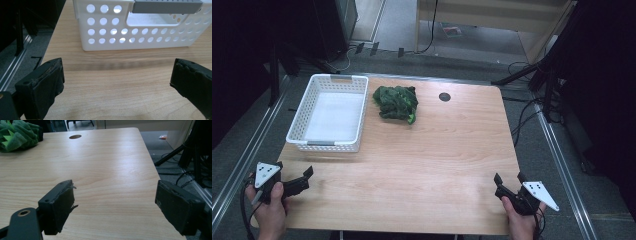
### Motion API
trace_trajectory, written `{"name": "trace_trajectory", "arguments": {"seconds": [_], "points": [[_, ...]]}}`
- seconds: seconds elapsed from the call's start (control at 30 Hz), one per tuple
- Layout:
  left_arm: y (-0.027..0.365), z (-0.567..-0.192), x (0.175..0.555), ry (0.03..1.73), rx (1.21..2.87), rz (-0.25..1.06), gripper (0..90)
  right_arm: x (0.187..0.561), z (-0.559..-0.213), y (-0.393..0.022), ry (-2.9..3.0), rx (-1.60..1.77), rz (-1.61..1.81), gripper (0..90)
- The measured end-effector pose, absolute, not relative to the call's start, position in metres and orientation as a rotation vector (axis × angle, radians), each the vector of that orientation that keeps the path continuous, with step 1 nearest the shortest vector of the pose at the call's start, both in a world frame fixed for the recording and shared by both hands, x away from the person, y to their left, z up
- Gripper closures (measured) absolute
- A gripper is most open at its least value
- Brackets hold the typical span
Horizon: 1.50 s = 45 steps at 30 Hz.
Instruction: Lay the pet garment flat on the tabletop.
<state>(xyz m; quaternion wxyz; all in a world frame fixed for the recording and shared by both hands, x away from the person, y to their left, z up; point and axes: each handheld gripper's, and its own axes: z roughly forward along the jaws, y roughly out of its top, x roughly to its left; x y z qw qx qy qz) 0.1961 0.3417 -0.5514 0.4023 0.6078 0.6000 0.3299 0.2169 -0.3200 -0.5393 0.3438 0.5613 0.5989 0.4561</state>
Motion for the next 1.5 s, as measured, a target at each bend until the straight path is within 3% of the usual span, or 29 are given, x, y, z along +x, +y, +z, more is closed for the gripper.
{"name": "trace_trajectory", "arguments": {"seconds": [0.6, 0.8, 1.07, 1.3, 1.5], "points": [[0.342, -0.551, 0.197, 1.527, 1.544, 0.824, 0.0, 0.246, -0.494, -0.265, 1.769, 1.268, 1.135, 16.4], [0.344, -0.552, 0.197, 1.525, 1.526, 0.809, 0.0, 0.264, -0.479, -0.230, 1.842, 1.191, 1.178, 16.3], [0.340, -0.551, 0.197, 1.510, 1.559, 0.828, 0.0, 0.304, -0.466, -0.155, 1.982, 1.067, 1.216, 16.0], [0.341, -0.551, 0.197, 1.509, 1.554, 0.820, 0.0, 0.338, -0.455, -0.101, 2.065, 1.026, 1.219, 12.0], [0.341, -0.551, 0.197, 1.510, 1.557, 0.820, 0.0, 0.370, -0.451, -0.067, 2.103, 1.016, 1.231, 1.8]]}}
